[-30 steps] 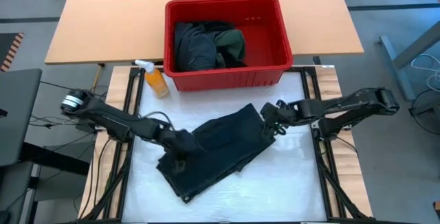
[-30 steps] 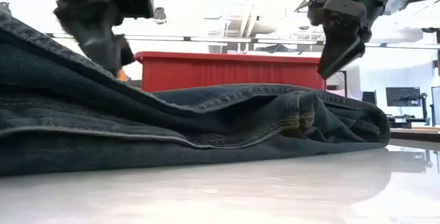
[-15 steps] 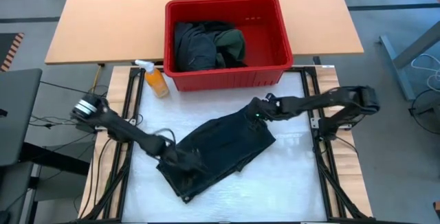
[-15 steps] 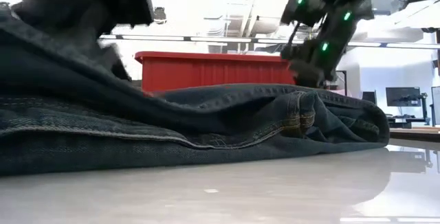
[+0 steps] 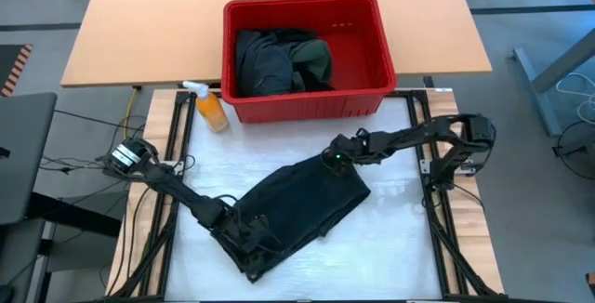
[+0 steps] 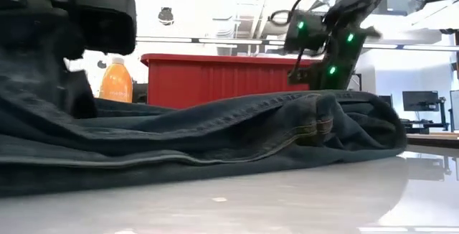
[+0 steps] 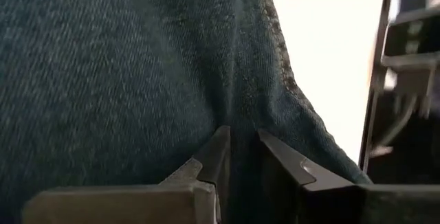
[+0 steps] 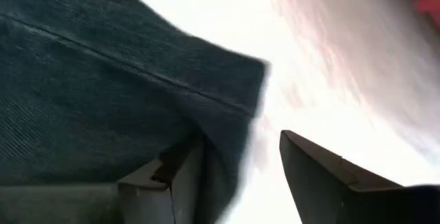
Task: Fold Laundry from Bin
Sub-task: Fold the blue pants
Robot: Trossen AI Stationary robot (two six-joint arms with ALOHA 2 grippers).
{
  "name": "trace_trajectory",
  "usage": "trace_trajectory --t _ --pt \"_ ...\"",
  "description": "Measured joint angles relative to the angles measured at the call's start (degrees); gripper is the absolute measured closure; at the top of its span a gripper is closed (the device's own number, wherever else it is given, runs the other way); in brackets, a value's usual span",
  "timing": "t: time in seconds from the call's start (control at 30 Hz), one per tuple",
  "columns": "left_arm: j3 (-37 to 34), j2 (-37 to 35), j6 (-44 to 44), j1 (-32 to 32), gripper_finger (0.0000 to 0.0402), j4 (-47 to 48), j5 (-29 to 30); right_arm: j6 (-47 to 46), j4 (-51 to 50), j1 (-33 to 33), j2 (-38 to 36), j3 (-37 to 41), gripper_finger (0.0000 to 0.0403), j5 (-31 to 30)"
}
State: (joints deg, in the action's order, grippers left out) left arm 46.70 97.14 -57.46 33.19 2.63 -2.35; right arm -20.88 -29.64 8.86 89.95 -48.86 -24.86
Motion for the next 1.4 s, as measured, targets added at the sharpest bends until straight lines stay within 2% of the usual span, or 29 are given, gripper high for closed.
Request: trace_trajectory --t 0.17,0.33,0.53,0.67,0.8,1.0,1.13,1.23,1.33,1.4 --pt "-0.1 -8.8 6.2 -1.2 0.0366 9.2 -1.4 -2.8 -5.3 -2.4 -11.8 -3.5 0.0186 -2.8" --pt "0.0 -17.8 11.6 -1.9 0.0382 15.6 2.6 -9.6 -4.7 -8.4 -20.5 -1.4 0.0186 4.0" --pt "0.0 -22.6 14.4 -2.1 0.0394 26.5 15.5 -17.3 3.7 -18.7 -20.1 5.8 0.0186 7.1" --pt "-1.1 -21.6 14.2 -2.3 0.0401 30.6 17.7 -22.1 4.4 -22.8 -17.1 8.7 0.0186 6.9" --pt "-6.9 -21.0 11.9 -2.4 0.0401 26.6 15.9 -24.7 4.6 -23.1 -13.0 11.8 0.0186 6.4" --pt "-17.3 -21.4 1.6 -2.5 0.0401 16.1 13.2 -28.2 0.8 -22.2 -9.9 12.4 0.0186 9.3" --pt "-17.5 -22.6 2.7 -2.5 0.0401 16.1 11.6 -24.5 -3.1 -21.7 -12.7 9.0 0.0186 9.9" --pt "-15.9 -25.2 6.2 -2.7 0.0401 18.4 11.2 -21.9 -5.5 -20.0 -16.4 4.5 0.0186 8.2" --pt "-13.9 -29.3 9.2 -3.6 0.0401 20.3 13.0 -24.2 -6.1 -18.0 -20.7 2.0 0.0185 6.1" --pt "-13.2 -32.2 9.8 -4.1 0.0401 20.2 14.9 -26.9 -5.8 -15.7 -23.1 2.1 0.0182 6.9"
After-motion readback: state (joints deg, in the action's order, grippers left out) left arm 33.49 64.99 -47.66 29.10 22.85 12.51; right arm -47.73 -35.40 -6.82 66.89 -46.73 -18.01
